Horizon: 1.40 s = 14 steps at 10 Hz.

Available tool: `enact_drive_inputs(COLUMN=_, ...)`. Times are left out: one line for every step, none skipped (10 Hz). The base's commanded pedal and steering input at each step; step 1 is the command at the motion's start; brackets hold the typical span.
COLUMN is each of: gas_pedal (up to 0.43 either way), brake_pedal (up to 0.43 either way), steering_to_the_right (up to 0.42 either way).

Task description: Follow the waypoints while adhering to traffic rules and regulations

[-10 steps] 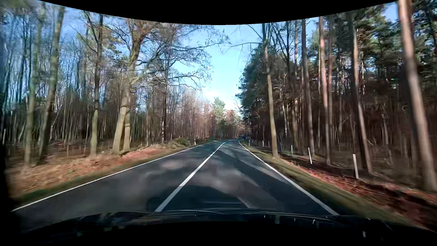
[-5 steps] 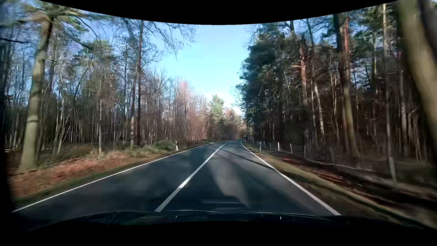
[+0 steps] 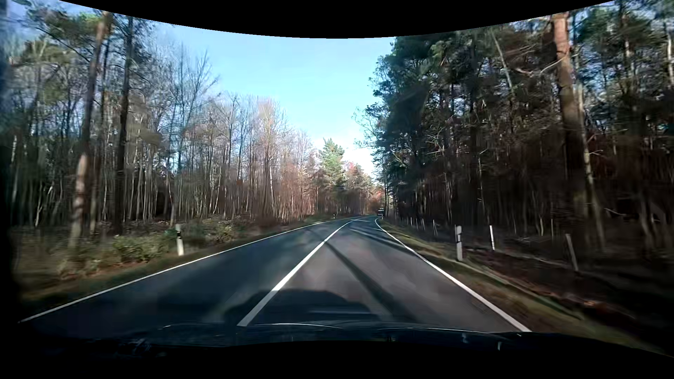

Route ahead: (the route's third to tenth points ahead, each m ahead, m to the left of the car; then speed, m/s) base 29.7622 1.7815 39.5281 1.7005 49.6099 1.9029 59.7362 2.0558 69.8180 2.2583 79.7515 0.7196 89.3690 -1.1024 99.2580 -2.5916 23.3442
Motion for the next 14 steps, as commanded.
enact_drive_inputs(gas_pedal=0.189, brake_pedal=0.0, steering_to_the_right=0.006)
enact_drive_inputs(gas_pedal=0.189, brake_pedal=0.0, steering_to_the_right=0.006)
enact_drive_inputs(gas_pedal=0.189, brake_pedal=0.0, steering_to_the_right=0.007)
enact_drive_inputs(gas_pedal=0.189, brake_pedal=0.0, steering_to_the_right=0.007)
enact_drive_inputs(gas_pedal=0.189, brake_pedal=0.0, steering_to_the_right=0.007)
enact_drive_inputs(gas_pedal=0.189, brake_pedal=0.0, steering_to_the_right=0.008)
enact_drive_inputs(gas_pedal=0.189, brake_pedal=0.0, steering_to_the_right=0.008)
enact_drive_inputs(gas_pedal=0.189, brake_pedal=0.0, steering_to_the_right=0.008)
enact_drive_inputs(gas_pedal=0.189, brake_pedal=0.0, steering_to_the_right=0.009)
enact_drive_inputs(gas_pedal=0.189, brake_pedal=0.0, steering_to_the_right=0.009)
enact_drive_inputs(gas_pedal=0.189, brake_pedal=0.0, steering_to_the_right=0.01)
enact_drive_inputs(gas_pedal=0.189, brake_pedal=0.0, steering_to_the_right=0.01)
enact_drive_inputs(gas_pedal=0.189, brake_pedal=0.0, steering_to_the_right=0.011)
enact_drive_inputs(gas_pedal=0.189, brake_pedal=0.0, steering_to_the_right=0.011)
